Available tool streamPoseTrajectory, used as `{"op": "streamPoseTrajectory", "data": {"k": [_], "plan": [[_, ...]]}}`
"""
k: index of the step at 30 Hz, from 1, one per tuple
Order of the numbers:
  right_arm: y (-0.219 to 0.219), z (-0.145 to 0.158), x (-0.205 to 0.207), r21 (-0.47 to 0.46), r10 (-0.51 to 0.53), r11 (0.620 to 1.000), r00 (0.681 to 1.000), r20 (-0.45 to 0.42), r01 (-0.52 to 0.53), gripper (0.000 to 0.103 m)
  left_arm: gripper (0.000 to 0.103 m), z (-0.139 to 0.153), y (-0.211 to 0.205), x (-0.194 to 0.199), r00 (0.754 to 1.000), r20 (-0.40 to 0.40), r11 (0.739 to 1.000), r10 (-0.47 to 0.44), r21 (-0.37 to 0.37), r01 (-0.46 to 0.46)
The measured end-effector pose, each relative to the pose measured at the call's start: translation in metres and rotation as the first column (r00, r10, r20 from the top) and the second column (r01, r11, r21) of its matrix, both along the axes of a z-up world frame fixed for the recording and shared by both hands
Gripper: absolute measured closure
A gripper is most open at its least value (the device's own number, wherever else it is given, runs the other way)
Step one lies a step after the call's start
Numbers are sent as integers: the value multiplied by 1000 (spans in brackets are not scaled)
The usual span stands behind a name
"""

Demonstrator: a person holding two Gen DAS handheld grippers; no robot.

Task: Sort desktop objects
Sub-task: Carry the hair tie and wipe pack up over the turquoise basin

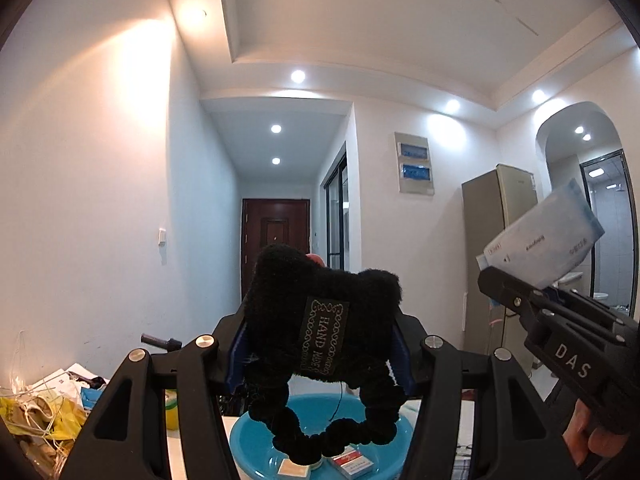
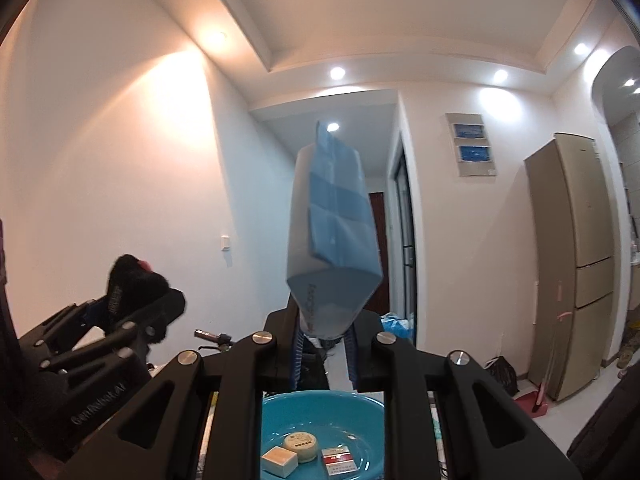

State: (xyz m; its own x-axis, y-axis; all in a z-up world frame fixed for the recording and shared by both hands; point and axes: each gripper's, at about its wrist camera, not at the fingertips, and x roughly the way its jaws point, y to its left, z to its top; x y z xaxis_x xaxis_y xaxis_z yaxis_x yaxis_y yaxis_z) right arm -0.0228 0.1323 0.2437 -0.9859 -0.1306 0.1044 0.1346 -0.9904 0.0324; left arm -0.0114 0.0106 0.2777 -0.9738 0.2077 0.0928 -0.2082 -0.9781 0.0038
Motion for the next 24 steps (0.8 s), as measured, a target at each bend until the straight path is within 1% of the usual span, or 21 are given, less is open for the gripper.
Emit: {"op": "streamPoseTrajectory", "data": {"k": [2,4,6,7,9,13,19,21,24], "plan": [[-6,-4,-7,19,23,1000,1000,4,-23,86,44,-6,-2,-10,1000,23,1000,-8,17,8],[-8,-8,-12,31,-5,999,1000,-2,5,86,44,-6,0,-17,999,27,1000,-19,5,19],[-5,-10,-20,28,-35,999,999,6,35,86,44,-7,1,-22,1000,22,1000,14,0,-14],[-4,-10,-23,27,-33,999,999,11,33,86,44,-7,2,-24,999,23,1000,27,-6,-27],[0,-9,-28,18,-28,999,999,23,27,86,44,-8,0,-27,999,30,1000,24,0,-24],[5,-9,-28,13,-30,999,999,16,30,86,44,-9,-2,-33,999,36,999,39,10,-40],[4,-11,-31,23,-9,1000,1000,14,8,86,44,-12,-7,-38,998,57,999,28,25,-29],[3,-14,-38,28,-2,1000,1000,24,1,86,44,-14,-7,-46,997,77,999,20,29,-22],[1,-19,-50,30,3,1000,998,56,-4,86,44,-20,-9,-69,991,132,999,10,39,-16]]}}
